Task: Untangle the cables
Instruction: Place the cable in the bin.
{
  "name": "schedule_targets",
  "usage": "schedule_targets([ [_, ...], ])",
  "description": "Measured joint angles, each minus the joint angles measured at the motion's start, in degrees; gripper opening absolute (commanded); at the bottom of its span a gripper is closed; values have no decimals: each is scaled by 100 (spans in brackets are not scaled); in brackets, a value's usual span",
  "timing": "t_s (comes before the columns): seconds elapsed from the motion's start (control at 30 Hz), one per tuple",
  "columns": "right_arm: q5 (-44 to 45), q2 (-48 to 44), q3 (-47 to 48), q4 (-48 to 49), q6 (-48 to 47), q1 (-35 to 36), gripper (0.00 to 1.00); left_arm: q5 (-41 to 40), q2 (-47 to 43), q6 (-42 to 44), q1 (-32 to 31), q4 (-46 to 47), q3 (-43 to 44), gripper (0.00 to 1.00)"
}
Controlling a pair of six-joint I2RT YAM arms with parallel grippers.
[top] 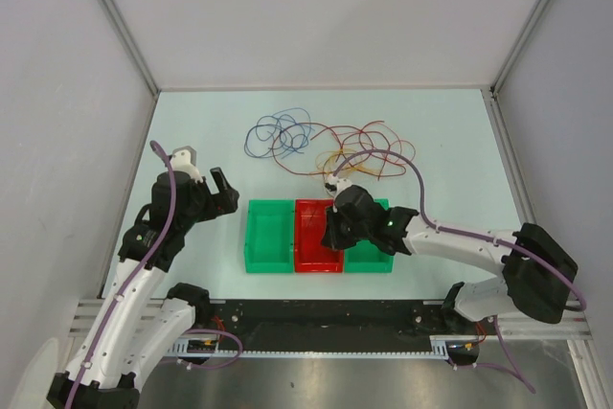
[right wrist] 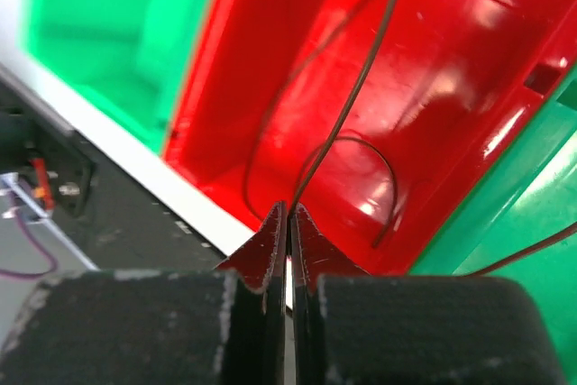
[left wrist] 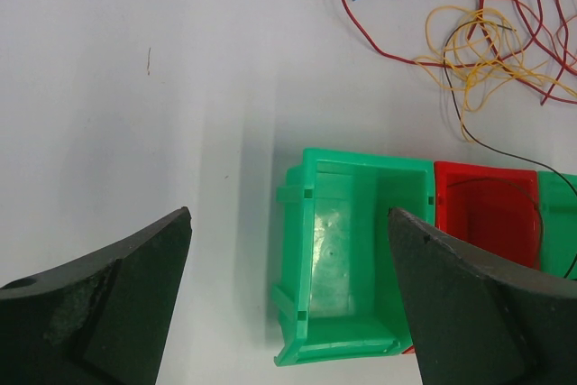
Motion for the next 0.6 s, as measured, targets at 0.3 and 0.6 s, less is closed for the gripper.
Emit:
schedule_targets([
  [0.3, 144, 179, 697, -614, -264, 0, 63, 0, 0, 0, 0, 0, 0, 95],
  [0.6, 658, 7, 1840, -1432, -671, -210, 71, 0, 0, 0, 0, 0, 0, 95],
])
